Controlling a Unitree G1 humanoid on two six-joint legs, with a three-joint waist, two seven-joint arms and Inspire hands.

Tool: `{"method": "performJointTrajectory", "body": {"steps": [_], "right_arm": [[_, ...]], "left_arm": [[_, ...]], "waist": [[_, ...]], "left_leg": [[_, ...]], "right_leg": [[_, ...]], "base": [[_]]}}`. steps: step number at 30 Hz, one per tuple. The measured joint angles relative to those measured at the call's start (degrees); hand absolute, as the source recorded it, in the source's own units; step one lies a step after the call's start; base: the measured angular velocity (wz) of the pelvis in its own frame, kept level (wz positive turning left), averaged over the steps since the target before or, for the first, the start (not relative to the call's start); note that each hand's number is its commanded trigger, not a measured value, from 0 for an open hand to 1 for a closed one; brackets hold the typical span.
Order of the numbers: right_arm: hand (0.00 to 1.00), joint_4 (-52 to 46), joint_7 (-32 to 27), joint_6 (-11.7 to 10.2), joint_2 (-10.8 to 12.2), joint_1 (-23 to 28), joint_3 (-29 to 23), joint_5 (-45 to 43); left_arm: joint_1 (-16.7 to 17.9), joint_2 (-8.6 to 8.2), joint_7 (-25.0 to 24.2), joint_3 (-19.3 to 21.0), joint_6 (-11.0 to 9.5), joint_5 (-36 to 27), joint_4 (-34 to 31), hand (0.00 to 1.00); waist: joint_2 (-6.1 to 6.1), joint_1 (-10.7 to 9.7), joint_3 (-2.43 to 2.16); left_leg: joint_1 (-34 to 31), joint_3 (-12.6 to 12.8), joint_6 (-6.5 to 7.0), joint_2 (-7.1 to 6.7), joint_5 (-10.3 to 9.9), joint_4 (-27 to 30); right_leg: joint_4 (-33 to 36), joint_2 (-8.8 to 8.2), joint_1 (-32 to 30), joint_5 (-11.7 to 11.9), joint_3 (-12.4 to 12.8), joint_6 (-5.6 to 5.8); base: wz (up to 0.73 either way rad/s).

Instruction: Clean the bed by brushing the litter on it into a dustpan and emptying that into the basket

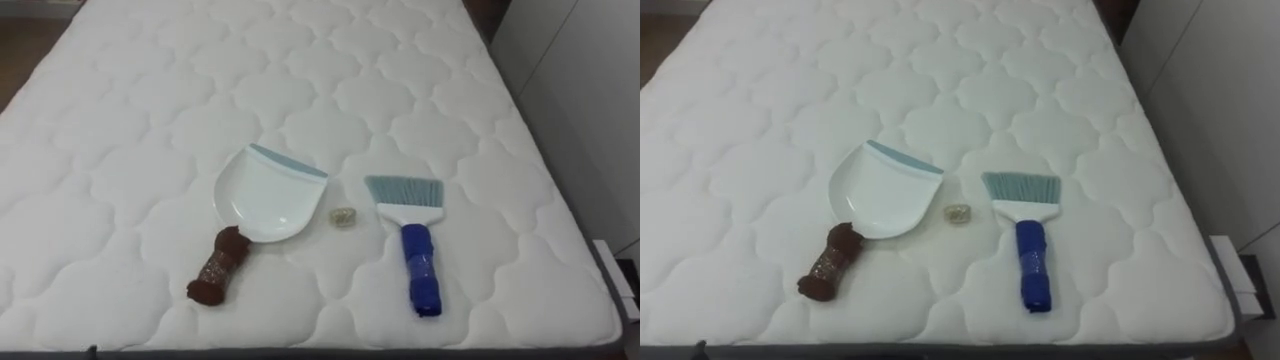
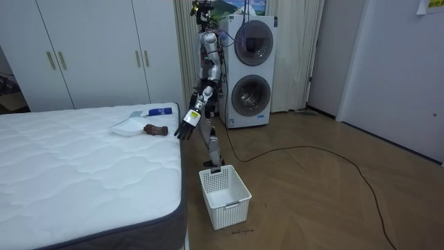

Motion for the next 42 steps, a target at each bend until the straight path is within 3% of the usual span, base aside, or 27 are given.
{"method": "performJointTrajectory", "body": {"steps": [9, 17, 24, 30, 37, 42], "right_arm": [[0.00, 0.01, 0.19, -0.85, -0.02, -0.07, 1.04, 0.98], [0.00, 0.01, 0.29, -0.86, -0.17, -0.52, 1.06, 0.76], [0.00, 1.48, 0.42, -1.05, -0.34, -2.43, 2.18, 2.75], [0.00, 2.38, 0.59, -1.15, -0.34, -3.98, 2.88, 3.41], [0.00, 3.18, -2.13, -1.57, -0.99, -6.19, 8.09, 4.73], [0.00, 3.89, -2.60, -1.55, -1.10, -7.37, 9.98, 4.68]], "left_arm": [[-2.22, 0.34, 3.66, -3.56, -4.12, -2.30, -8.96, 0.00], [-6.39, 0.77, 3.46, -5.90, -4.31, -2.32, -9.47, 0.00], [-10.46, 2.97, 2.95, -7.58, -4.63, -2.50, -9.88, 0.00], [-13.71, 3.55, 3.16, -10.04, -5.62, -5.75, -5.94, 0.00], [-18.89, 3.63, 3.17, -13.58, -5.71, -7.96, -0.61, 0.00], [-19.54, 3.60, 3.06, -13.83, -5.75, -11.45, 3.49, 0.00]], "waist": [[0.01, -0.59, 0.16], [0.18, -0.73, 0.29], [0.24, -3.26, 0.38], [0.24, -5.21, 0.50], [0.55, -5.43, 0.87], [0.44, -5.71, 1.10]], "left_leg": [[0.01, 0.02, 0.00, 0.08, 0.00, 0.01], [-0.66, -0.10, 0.00, 0.12, 0.00, -0.36], [-2.88, -0.03, 0.00, 0.13, 0.02, 0.09], [-5.05, 0.20, -0.02, 0.06, 0.30, 1.20], [-8.16, 0.65, -0.12, 0.24, 0.37, 1.43], [-9.29, 0.75, -0.12, 0.24, 0.37, 1.67]], "right_leg": [[0.15, 0.03, -0.27, 0.00, 0.12, 0.00], [0.48, 0.08, -1.32, 0.03, -0.03, -0.04], [0.89, -0.02, -3.46, 0.07, -0.61, -0.07], [1.26, -0.08, -5.49, 0.07, 0.06, -0.07], [1.80, 0.04, -9.03, 0.17, 0.82, -0.24], [1.81, 0.08, -10.26, 0.17, 1.39, -0.24]], "base": [[0.00], [0.00], [0.01], [-0.04], [-0.06], [-0.09]]}}
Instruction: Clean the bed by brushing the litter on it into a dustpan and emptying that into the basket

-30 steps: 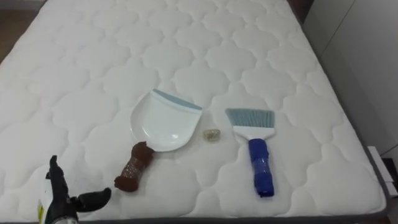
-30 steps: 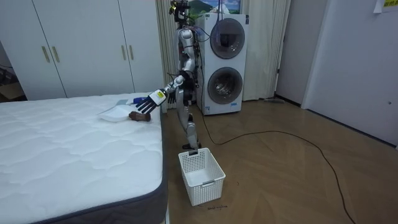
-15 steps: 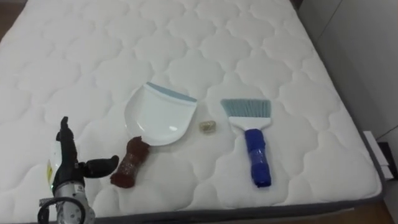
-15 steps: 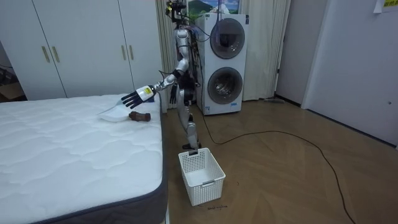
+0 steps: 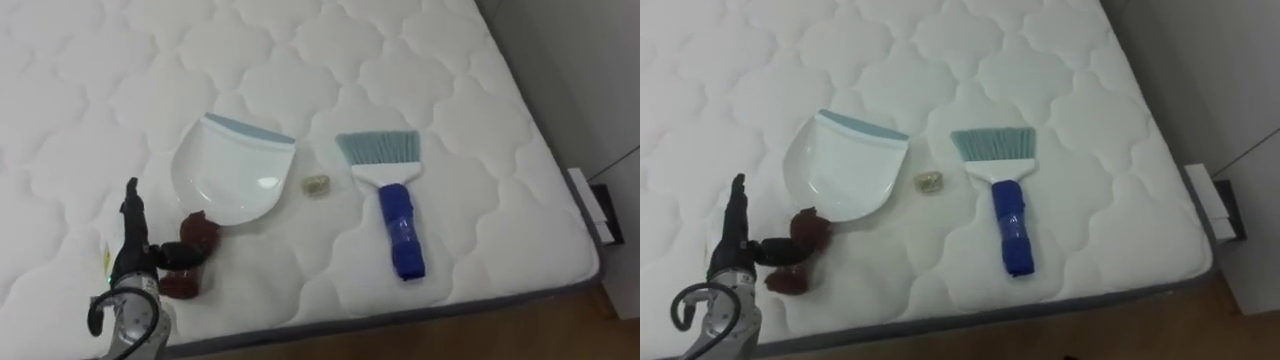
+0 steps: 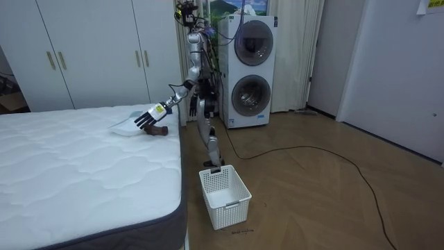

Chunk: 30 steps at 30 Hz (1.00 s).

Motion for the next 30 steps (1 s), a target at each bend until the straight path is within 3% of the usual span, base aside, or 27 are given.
{"method": "performJointTrajectory", "body": {"steps": [9, 12, 20, 21, 22, 23, 24, 25, 27, 30], "right_arm": [[0.00, 0.13, -0.88, -0.01, -0.23, -2.87, 3.33, 1.34], [0.00, 0.15, -0.99, 0.03, -0.21, -4.17, 4.09, 2.12], [0.00, 0.12, -3.12, 0.00, -0.23, -4.69, 5.66, 4.19], [0.00, 0.13, -3.28, -0.02, -0.29, -4.77, 5.60, 4.98], [0.00, 0.09, -3.71, -0.16, -0.46, -4.75, 5.53, 6.08], [0.00, 0.07, -4.01, -0.16, -0.48, -5.01, 5.62, 6.63], [0.00, 0.07, -4.47, -0.14, -0.16, -6.18, 6.03, 6.78], [0.00, 0.01, -5.29, -0.17, -0.27, -6.42, 7.01, 6.84], [0.00, 0.98, -5.93, 0.04, -0.14, -6.16, 7.99, 7.00], [0.00, 1.38, -5.87, 0.02, 0.12, -6.34, 7.91, 7.04]], "left_arm": [[-6.10, -0.05, -0.13, -1.01, 0.02, -7.84, 6.73, 0.00], [-8.10, -0.11, -0.74, -1.80, 0.01, -8.88, 6.95, 0.00], [-9.34, -0.22, -2.20, -2.79, 0.04, -9.95, 10.92, 0.00], [-9.37, -0.23, -2.19, -2.80, 0.05, -10.05, 11.12, 0.00], [-9.40, -0.34, -2.10, -2.87, 0.03, -10.04, 11.26, 0.00], [-9.57, -0.42, -2.02, -2.83, -0.03, -9.97, 11.41, 0.00], [-9.63, 0.01, -1.41, -1.95, -0.06, -9.97, 11.88, 0.00], [-9.79, -0.03, -0.75, -1.08, 0.07, -9.96, 12.92, 0.00], [-10.73, -0.58, -0.66, -1.02, 0.07, -10.08, 15.27, 0.00], [-12.01, -0.43, -0.56, -1.35, -0.04, -10.27, 15.65, 0.00]], "waist": [[0.07, -1.11, 0.71], [0.05, -1.10, 1.75], [-0.03, -1.35, 1.85], [-0.06, -1.34, 1.85], [-0.25, -1.22, 1.92], [-0.39, -0.75, 2.00], [-0.75, -0.37, 2.04], [-1.04, -1.45, 2.29], [0.19, -2.13, 2.24], [0.03, -2.65, 2.35]], "left_leg": [[-4.81, -1.87, -0.03, 0.11, 0.02, 1.42], [-5.46, -2.25, -0.06, 0.17, 0.04, 1.52], [-7.70, -2.23, -0.06, 0.23, 0.04, 2.42], [-7.76, -2.78, -0.01, 0.17, 0.07, 2.37], [-7.54, -5.80, 0.00, -0.13, 0.09, 2.43], [-7.63, -7.36, -0.01, -0.23, 0.09, 2.51], [-8.75, -8.44, -0.27, -0.38, -0.09, 3.67], [-9.80, -8.06, -1.83, -1.63, -1.37, 5.83], [-9.84, -6.14, -1.95, -0.92, -1.69, 6.01], [-9.73, -2.34, -1.90, 0.06, -1.62, 5.85]], "right_leg": [[2.42, -0.03, -5.01, -0.01, -1.52, 0.00], [3.79, -0.04, -6.24, -0.02, -1.55, 0.00], [9.00, -0.47, -11.09, -0.07, -1.65, 0.03], [11.58, -0.77, -12.66, -0.34, -2.16, 0.13], [14.72, -0.59, -15.79, -1.64, -2.76, 0.64], [13.42, -0.12, -17.11, -1.60, -2.44, 0.51], [6.39, 0.56, -19.64, 2.32, -1.23, -1.26], [3.31, -1.04, -20.35, 9.94, -2.09, -2.15], [3.55, -0.81, -19.61, 9.85, -2.86, -2.15], [3.93, -0.60, -19.73, 9.67, -2.81, -2.11]], "base": [[0.06], [-0.01], [-0.09], [-0.17], [-0.31], [-0.57], [-0.38], [-0.17], [0.21], [0.29]]}}
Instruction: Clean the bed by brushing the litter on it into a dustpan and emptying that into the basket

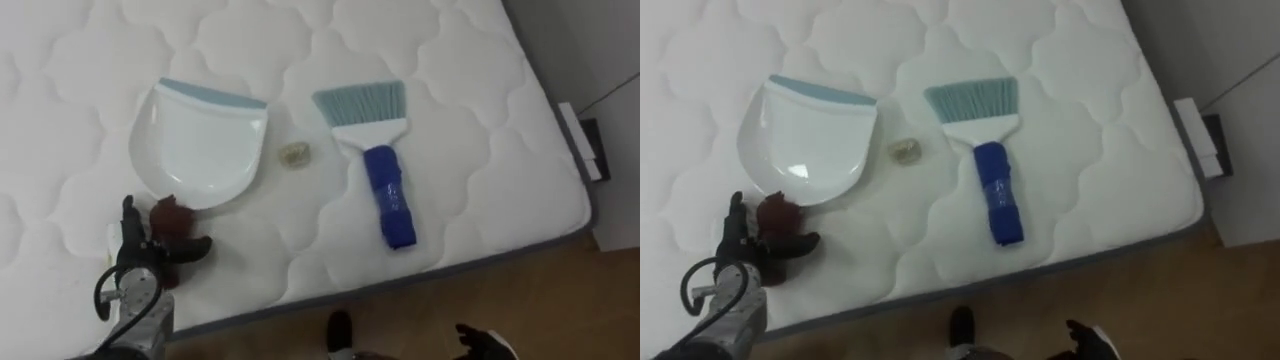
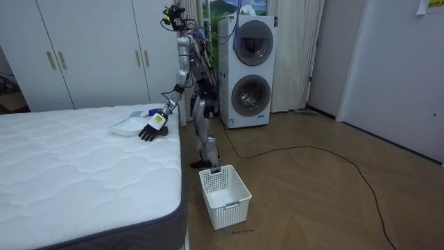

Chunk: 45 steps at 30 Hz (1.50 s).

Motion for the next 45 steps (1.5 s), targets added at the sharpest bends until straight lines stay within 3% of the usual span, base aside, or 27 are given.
{"method": "performJointTrajectory", "body": {"steps": [5, 6, 7, 9, 14, 18, 23, 38, 45], "right_arm": [[0.00, -0.07, 1.00, 0.82, -0.04, -0.34, 0.02, 0.54], [0.00, -0.09, 1.20, 1.21, -0.20, -0.46, 0.01, 0.84], [0.00, -0.12, 1.24, 1.29, -0.15, -0.48, 0.03, 0.84], [0.00, -0.17, 1.25, 1.42, -0.09, -0.03, 0.03, 1.01], [0.00, -0.43, 1.23, 1.93, 0.03, -0.11, 0.04, 2.01], [0.00, -0.37, 1.24, 2.05, -0.01, -0.16, 0.10, 2.00], [0.00, -0.65, 1.23, 2.07, 0.01, -0.19, 0.76, 2.10], [0.00, -0.76, 1.20, 3.62, -0.24, -0.01, 1.89, 1.98], [0.00, -0.76, 1.17, 3.72, -0.56, 0.88, 2.93, 2.24]], "left_arm": [[-0.66, 0.13, -0.27, -1.24, -0.27, 0.04, 0.02, 0.00], [-0.77, 0.11, -0.41, -1.39, -0.27, 0.07, 0.01, 0.36], [-0.88, 0.15, -0.42, -1.42, -0.27, 0.10, 0.01, 0.82], [-0.84, 0.14, -0.38, -1.56, -0.22, 0.17, 0.14, 1.00], [-0.83, 1.16, 1.63, -1.55, -0.20, 0.17, 0.66, 1.00], [-1.07, 2.97, 2.12, -1.60, 0.30, 0.34, 1.54, 1.00], [-1.46, 1.97, 2.62, -2.36, 1.48, 0.02, 3.28, 1.00], [-2.60, 1.86, 2.42, -2.34, 2.26, -0.21, 4.73, 1.00], [-2.85, 2.22, 2.65, -2.45, 2.27, -0.18, 6.43, 1.00]], "waist": [[-0.51, 0.04, 0.15], [-0.53, -0.05, 0.15], [-0.61, -0.08, 0.11], [-0.61, -0.09, 0.11], [-0.56, -0.11, 0.07], [-0.54, -0.16, 0.05], [-0.50, -0.24, 0.03], [-0.31, -0.88, -0.25], [-0.48, -1.66, -0.84]], "left_leg": [[-1.85, 0.33, 1.14, -0.06, -0.46, 1.59], [-2.58, 0.34, 1.16, -0.05, -0.86, 1.90], [-3.40, 0.40, 1.09, -0.10, -1.11, 2.57], [-4.22, 0.58, 1.03, -0.08, -1.14, 3.53], [-5.66, 1.01, 0.68, -0.09, -1.23, 5.14], [-6.31, 1.10, 0.42, -0.12, -1.39, 6.05], [-6.70, 1.40, 0.42, -0.12, -1.39, 6.22], [-7.69, 1.55, 0.43, -0.22, -1.32, 6.25], [-7.35, 1.64, 0.47, -0.26, -1.26, 6.30]], "right_leg": [[1.20, -0.31, -0.96, 0.13, -0.49, -0.23], [1.53, -0.33, -1.53, 0.14, -0.47, -0.29], [2.19, -0.42, -2.34, 0.16, -0.40, -0.34], [2.21, -0.41, -2.67, 0.33, -0.39, -0.46], [3.35, -0.52, -4.10, 0.71, -0.42, -1.05], [4.35, -0.39, -4.80, 0.52, -0.02, -1.29], [4.19, -0.29, -5.16, 0.77, 0.16, -1.43], [4.05, -0.42, -6.04, 1.10, 0.16, -1.45], [4.04, -0.49, -5.63, 1.21, 0.14, -1.40]], "base": [[0.13], [0.10], [0.08], [-0.02], [-0.02], [0.00], [-0.03], [0.00], [0.00]]}}
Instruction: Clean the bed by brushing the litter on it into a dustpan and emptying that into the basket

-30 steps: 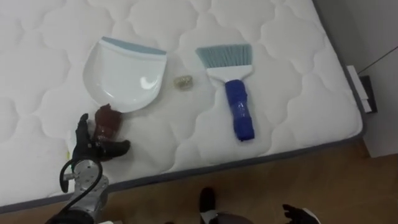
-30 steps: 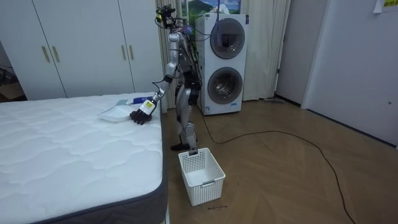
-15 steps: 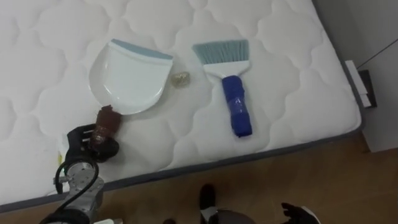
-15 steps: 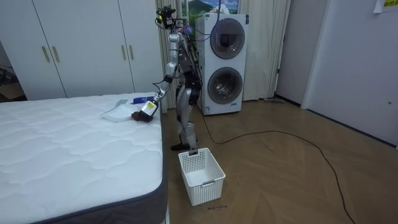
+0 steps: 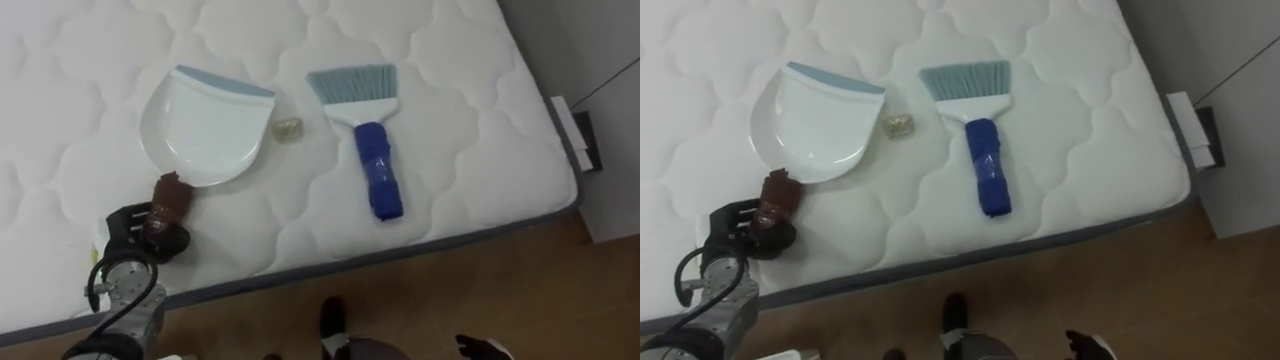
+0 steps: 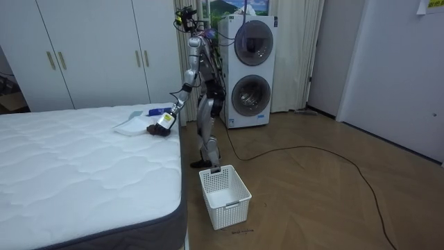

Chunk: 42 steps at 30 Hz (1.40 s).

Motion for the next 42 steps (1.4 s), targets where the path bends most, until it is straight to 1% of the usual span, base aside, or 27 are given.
{"method": "performJointTrajectory", "body": {"steps": [3, 7, 9, 10, 12, 14, 16, 17, 19, 20, 22, 25, 27, 28, 30, 32, 34, 39, 42], "right_arm": [[0.00, 0.01, 0.04, 0.01, -0.04, 0.73, 0.60, 0.49], [0.00, 0.12, 0.08, 0.23, -0.18, 1.47, 0.94, 1.32], [0.00, 0.03, 0.26, 0.71, -0.27, 1.81, 1.27, 2.01], [0.00, 0.03, 0.49, 0.70, -0.34, 2.06, 1.33, 2.18], [0.00, 0.02, 0.46, 0.64, -0.34, 2.36, 1.14, 2.50], [0.00, 0.02, 0.40, 0.54, -0.55, 2.43, 0.57, 3.04], [0.00, 0.01, -0.03, 0.01, -1.43, 2.29, -1.49, 3.45], [0.00, 0.01, -0.15, -0.15, -1.72, 2.31, -1.84, 3.60], [0.00, 0.00, -0.42, -0.68, -2.58, 2.37, -3.00, 4.33], [0.00, -0.01, -0.57, -0.76, -2.66, 2.37, -3.39, 4.52], [0.00, -0.01, -0.74, -1.25, -2.86, 2.56, -5.55, 5.39], [0.00, -0.59, -0.81, -1.66, -3.05, 2.53, -7.80, 6.76], [0.00, -0.76, -0.82, -2.54, -3.20, 2.52, -9.30, 6.79], [0.00, -1.11, -1.08, -2.88, -3.25, 2.50, -10.43, 6.93], [0.00, -1.83, -1.92, -3.24, -3.42, 2.38, -11.48, 7.13], [0.00, -2.31, -2.63, -3.40, -3.72, 2.14, -12.16, 8.11], [0.00, -2.33, -2.99, -3.75, -3.83, 1.71, -14.34, 9.33], [0.00, -2.65, -3.92, -3.90, -4.11, 0.60, -14.77, 11.46], [0.00, -2.63, -4.13, -3.91, -4.67, -0.14, -14.75, 13.35]], "left_arm": [[-0.23, 0.37, 0.27, 0.07, 0.15, 0.87, 0.50, 1.00], [-0.16, 1.48, 0.40, -0.04, 0.14, 2.61, 0.52, 1.00], [-0.16, 1.78, 0.39, -0.04, 0.13, 2.90, 0.58, 1.00], [-0.17, 2.03, 0.38, -0.01, 0.11, 3.10, 0.65, 1.00], [-0.01, 2.61, 0.62, -0.02, -0.02, 5.23, 0.67, 1.00], [0.22, 3.11, 0.94, -0.01, -0.28, 7.34, 0.48, 1.00], [0.29, 3.21, 2.17, -0.18, -0.40, 10.50, 0.15, 1.00], [0.45, 3.24, 2.58, -0.54, -0.40, 11.01, 0.13, 1.00], [1.51, 3.43, 3.75, -1.19, -0.43, 12.65, -0.20, 1.00], [1.79, 3.62, 3.95, -1.20, -0.44, 13.18, -0.45, 1.00], [3.51, 4.16, 5.22, -1.14, -0.47, 15.03, -2.25, 1.00], [5.24, 4.31, 7.50, -0.96, -0.98, 16.73, -2.67, 1.00], [5.81, 4.41, 8.42, -0.92, -1.37, 18.06, -2.60, 1.00], [6.18, 4.68, 8.72, -0.93, -1.86, 18.69, -2.66, 1.00], [6.33, 4.94, 9.52, -0.95, -1.95, 18.93, -2.62, 1.00], [6.39, 5.09, 10.03, -0.96, -1.91, 19.91, -2.61, 1.00], [7.58, 5.43, 10.92, -0.95, -2.09, 20.60, -2.63, 1.00], [9.27, 6.57, 11.80, -1.19, -2.31, 20.85, -2.75, 1.00], [9.90, 6.90, 11.80, -2.01, -2.29, 20.90, -3.74, 1.00]], "waist": [[-0.13, -0.15, -0.02], [-0.38, -0.04, -0.01], [-0.38, 0.06, -0.01], [-0.36, 0.13, -0.01], [-0.24, 0.21, 0.01], [0.21, 0.26, 0.01], [1.50, 0.35, -0.08], [1.91, 0.37, -0.12], [3.10, 0.64, -0.47], [3.16, 0.83, -0.51], [3.25, 1.60, -0.48], [3.26, 2.02, -0.51], [3.27, 2.15, -0.51], [3.27, 2.18, -0.51], [3.27, 2.18, -0.51], [3.29, 2.22, -0.52], [3.28, 2.17, -0.59], [3.12, 2.45, -0.76], [3.06, 3.27, -0.79]], "left_leg": [[0.20, -0.01, 0.04, 0.09, 0.05, 0.03], [0.14, 0.38, 0.04, 0.03, 0.03, 0.03], [0.09, 0.56, -0.03, 0.03, -0.03, 0.12], [0.06, 0.60, -0.09, 0.07, -0.06, 0.15], [-0.09, 0.59, -0.15, 0.15, -0.09, 0.20], [-0.22, 0.58, -0.18, 0.19, -0.10, 0.21], [-0.84, 0.52, -0.17, 0.12, -0.10, 0.33], [-0.90, 0.52, -0.16, 0.08, -0.09, 0.34], [-0.89, 0.62, -0.14, 0.00, -0.10, 0.25], [-0.88, 0.82, -0.14, -0.03, -0.10, 0.16], [-0.91, 1.51, -0.20, -0.04, -0.15, 0.09], [-0.95, 1.74, -0.39, -0.09, -0.27, 0.17], [-0.91, 1.73, -0.46, -0.15, -0.26, 0.29], [-0.97, 1.73, -0.53, -0.12, -0.29, 0.49], [-1.33, 1.70, -0.59, -0.06, -0.31, 0.88], [-1.72, 1.70, -0.66, -0.01, -0.26, 1.21], [-1.74, 1.84, -0.71, 0.00, -0.24, 1.27], [-1.75, 1.85, -0.94, 0.12, -0.11, 1.29], [-1.76, 1.80, -1.05, 0.13, -0.08, 1.47]], "right_leg": [[0.36, -0.02, 0.04, -0.10, 0.35, 0.09], [1.14, 0.07, -0.52, -0.75, 1.19, 0.71], [1.05, 0.21, -0.55, -0.72, 1.27, 0.68], [1.01, 0.29, -0.58, -0.56, 1.27, 0.42], [0.82, 0.46, -0.61, -0.49, 1.24, 0.33], [0.81, 0.49, -0.71, -0.36, 1.18, 0.10], [0.90, 0.30, -1.31, -0.34, 1.08, 0.09], [0.93, 0.26, -1.40, -0.32, 1.04, 0.06], [1.19, 0.18, -1.66, -0.40, 0.92, -0.01], [1.43, 0.14, -1.85, -0.48, 0.94, -0.08], [2.72, -0.02, -2.67, -1.13, 1.21, -0.31], [4.09, -0.12, -3.39, -1.95, 1.48, -0.44], [4.71, -0.25, -3.55, -2.26, 1.48, -0.65], [4.91, -0.25, -3.62, -2.37, 1.49, -0.66], [4.93, -0.25, -3.76, -2.60, 1.34, -0.28], [5.00, -0.28, -3.92, -2.52, 1.29, -0.27], [5.12, -0.34, -3.94, -2.47, 1.24, -0.27], [4.97, -0.21, -3.92, -2.31, 1.29, -0.46], [4.98, -0.15, -3.91, -2.24, 1.40, -0.56]], "base": [[0.00], [-0.03], [-0.05], [-0.04], [0.00], [0.00], [0.00], [0.00], [-0.07], [-0.12], [-0.09], [-0.01], [0.04], [0.04], [0.04], [0.03], [0.00], [0.00], [0.00]]}}
